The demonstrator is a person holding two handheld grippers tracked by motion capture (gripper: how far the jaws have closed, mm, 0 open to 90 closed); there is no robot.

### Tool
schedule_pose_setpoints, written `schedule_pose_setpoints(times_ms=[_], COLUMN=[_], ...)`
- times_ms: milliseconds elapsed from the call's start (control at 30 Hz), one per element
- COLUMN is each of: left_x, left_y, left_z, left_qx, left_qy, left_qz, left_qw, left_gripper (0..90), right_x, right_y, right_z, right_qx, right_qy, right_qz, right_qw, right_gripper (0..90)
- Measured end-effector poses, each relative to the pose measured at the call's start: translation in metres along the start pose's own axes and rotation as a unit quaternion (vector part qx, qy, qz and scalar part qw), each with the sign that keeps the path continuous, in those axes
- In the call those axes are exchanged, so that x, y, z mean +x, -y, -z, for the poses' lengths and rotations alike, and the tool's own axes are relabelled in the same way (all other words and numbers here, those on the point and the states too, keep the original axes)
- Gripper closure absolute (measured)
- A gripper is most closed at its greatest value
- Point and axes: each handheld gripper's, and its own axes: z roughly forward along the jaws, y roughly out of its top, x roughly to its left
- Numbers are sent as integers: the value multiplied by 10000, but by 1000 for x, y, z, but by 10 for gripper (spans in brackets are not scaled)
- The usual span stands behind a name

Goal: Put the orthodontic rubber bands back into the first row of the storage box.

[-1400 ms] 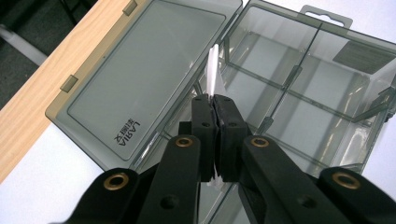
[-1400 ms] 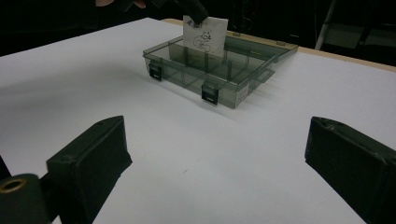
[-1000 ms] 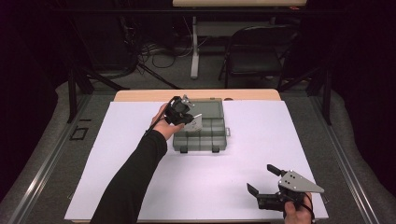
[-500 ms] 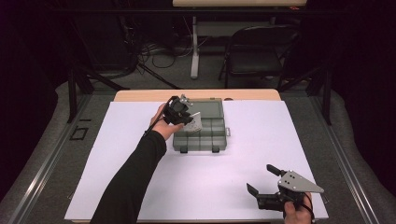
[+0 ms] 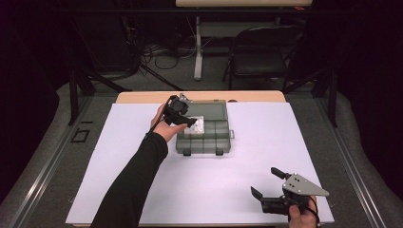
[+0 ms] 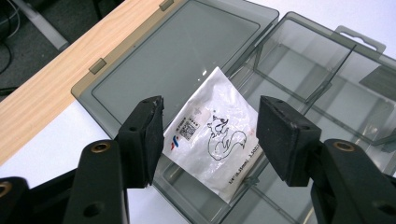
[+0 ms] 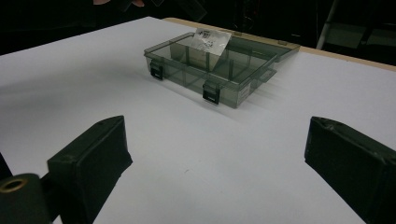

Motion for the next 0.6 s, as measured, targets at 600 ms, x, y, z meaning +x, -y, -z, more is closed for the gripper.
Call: schedule_pose_setpoints(times_ms=[600], left_x=[3], left_y=[1], left_z=[26], left_qx=[-62], left_qy=[-207], left_qz=[519], left_qw=[9984], left_gripper=[429], right_x=[2], right_y=[1], right_z=[-4], right_qx=[-246], right_qy=[125], right_qz=[-23], right_qw=[9996], right_gripper=[56])
